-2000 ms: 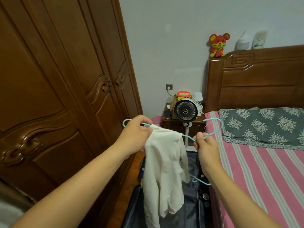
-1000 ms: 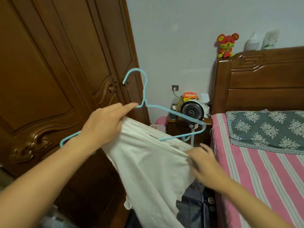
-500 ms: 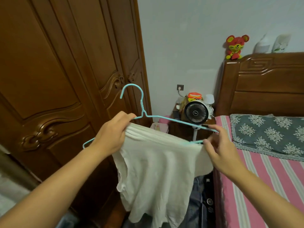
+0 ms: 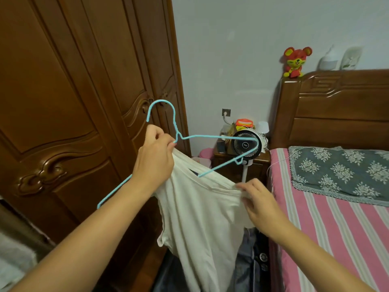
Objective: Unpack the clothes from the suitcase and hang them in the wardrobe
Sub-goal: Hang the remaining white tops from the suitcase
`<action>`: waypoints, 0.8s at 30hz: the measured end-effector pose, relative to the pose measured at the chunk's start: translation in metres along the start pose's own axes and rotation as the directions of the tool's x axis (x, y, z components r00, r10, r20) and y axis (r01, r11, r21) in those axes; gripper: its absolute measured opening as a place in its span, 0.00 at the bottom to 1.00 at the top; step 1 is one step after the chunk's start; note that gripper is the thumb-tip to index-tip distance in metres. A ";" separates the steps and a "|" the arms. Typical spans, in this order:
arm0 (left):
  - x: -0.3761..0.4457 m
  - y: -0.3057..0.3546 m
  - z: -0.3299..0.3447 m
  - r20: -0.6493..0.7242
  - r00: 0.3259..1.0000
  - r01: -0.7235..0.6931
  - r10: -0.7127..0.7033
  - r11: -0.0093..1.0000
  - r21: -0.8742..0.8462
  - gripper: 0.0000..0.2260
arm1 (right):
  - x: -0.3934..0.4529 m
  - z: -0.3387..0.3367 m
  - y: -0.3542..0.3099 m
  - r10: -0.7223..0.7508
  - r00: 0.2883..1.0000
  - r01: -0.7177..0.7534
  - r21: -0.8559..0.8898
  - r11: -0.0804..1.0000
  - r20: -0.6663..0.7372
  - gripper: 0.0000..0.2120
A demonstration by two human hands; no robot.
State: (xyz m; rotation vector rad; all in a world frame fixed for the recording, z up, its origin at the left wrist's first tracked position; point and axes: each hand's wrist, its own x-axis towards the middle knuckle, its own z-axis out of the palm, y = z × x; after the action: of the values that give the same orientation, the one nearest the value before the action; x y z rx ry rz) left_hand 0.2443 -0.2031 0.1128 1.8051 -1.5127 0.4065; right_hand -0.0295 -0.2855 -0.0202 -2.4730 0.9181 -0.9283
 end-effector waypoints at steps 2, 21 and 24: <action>0.001 0.012 0.000 -0.015 1.000 -0.018 0.017 1.000 -0.024 0.11 | -0.002 0.012 0.001 0.001 1.000 -0.001 0.022 1.000 0.011 0.12; 0.012 0.006 -0.021 -0.103 0.994 0.054 -0.044 0.993 0.101 0.06 | 0.003 0.003 0.020 0.029 0.996 -0.030 -0.005 1.000 -0.089 0.14; 0.010 0.002 -0.026 -0.065 0.994 0.088 -0.088 0.996 0.006 0.06 | 0.002 0.001 0.019 0.059 0.994 -0.058 0.017 0.998 -0.087 0.14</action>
State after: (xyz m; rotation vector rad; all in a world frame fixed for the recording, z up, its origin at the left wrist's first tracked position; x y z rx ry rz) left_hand 0.2502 -0.1924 0.1376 1.8411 -1.3841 0.4249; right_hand -0.0357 -0.3008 -0.0296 -2.3964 1.0035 -1.0266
